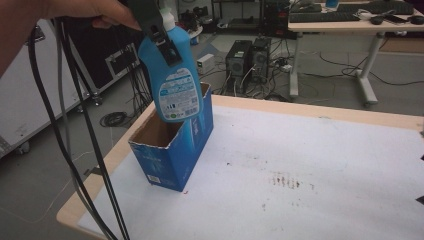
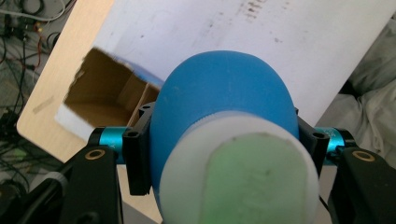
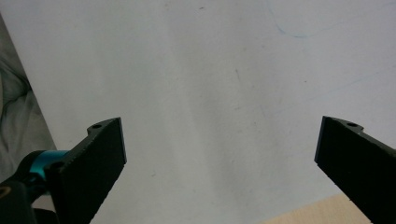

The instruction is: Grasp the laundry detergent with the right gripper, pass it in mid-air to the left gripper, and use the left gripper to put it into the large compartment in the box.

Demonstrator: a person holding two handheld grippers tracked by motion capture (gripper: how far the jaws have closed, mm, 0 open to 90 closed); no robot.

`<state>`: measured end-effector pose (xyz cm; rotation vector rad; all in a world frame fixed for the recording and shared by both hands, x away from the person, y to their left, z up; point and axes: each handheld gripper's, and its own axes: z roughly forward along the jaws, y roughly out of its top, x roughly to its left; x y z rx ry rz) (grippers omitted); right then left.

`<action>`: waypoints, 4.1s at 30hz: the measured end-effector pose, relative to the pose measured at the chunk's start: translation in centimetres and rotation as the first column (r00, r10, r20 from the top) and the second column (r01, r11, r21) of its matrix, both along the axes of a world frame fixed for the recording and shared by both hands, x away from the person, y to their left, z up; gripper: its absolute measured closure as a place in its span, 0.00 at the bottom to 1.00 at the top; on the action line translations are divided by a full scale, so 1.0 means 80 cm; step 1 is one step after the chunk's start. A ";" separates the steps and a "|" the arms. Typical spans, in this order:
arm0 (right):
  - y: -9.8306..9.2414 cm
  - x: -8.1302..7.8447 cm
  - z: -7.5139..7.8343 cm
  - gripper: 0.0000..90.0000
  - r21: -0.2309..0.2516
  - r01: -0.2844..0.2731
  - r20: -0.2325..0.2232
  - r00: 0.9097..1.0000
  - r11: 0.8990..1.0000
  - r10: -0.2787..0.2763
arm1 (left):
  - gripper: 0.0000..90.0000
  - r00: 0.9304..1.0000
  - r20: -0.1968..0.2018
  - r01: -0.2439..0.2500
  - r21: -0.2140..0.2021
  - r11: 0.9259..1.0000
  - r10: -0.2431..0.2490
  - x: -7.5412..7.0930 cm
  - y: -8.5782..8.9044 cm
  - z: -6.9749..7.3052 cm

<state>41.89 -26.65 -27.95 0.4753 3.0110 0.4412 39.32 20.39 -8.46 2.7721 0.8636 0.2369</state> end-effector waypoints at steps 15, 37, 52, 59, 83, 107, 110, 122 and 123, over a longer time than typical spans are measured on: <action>-0.015 0.015 0.003 0.01 0.044 0.053 0.014 0.998 0.998 -0.053 | 0.42 1.000 0.008 -0.025 0.019 1.000 0.025 0.004 0.056 -0.033; -0.020 0.014 -0.013 0.01 0.036 0.081 -0.002 0.997 0.996 -0.081 | 0.42 0.999 -0.043 0.007 0.038 0.999 -0.005 0.022 0.063 -0.147; -0.020 0.014 -0.020 0.01 0.039 0.083 -0.008 0.997 0.996 -0.083 | 0.42 0.997 -0.081 -0.013 0.053 0.999 0.017 0.033 0.066 -0.197; -0.022 0.013 -0.025 0.01 0.040 0.086 -0.009 0.996 0.996 -0.085 | 0.42 0.995 -0.099 -0.004 0.083 0.997 0.013 0.038 0.060 -0.222; -0.019 0.013 -0.027 0.01 0.047 0.089 -0.001 0.996 0.995 -0.089 | 0.41 0.988 -0.144 -0.041 0.078 0.996 0.052 0.047 0.065 -0.253; -0.014 0.008 -0.026 0.01 0.062 0.068 -0.008 0.998 0.996 -0.068 | 0.24 0.993 -0.072 -0.100 -0.042 0.994 0.097 0.042 0.081 -0.217; -0.014 0.007 -0.025 0.01 0.061 0.074 -0.006 0.997 0.995 -0.073 | 0.20 0.993 -0.034 -0.119 -0.056 0.991 0.117 0.038 0.079 -0.205; -0.015 0.004 -0.021 0.01 0.071 0.075 0.004 0.997 0.995 -0.075 | 0.20 1.000 -0.028 -0.001 -0.155 0.988 -0.004 0.025 0.060 -0.153; -0.015 0.004 -0.021 0.01 0.071 0.075 0.004 0.997 0.995 -0.075 | 0.20 1.000 -0.023 0.008 -0.162 0.987 -0.011 0.024 0.057 -0.151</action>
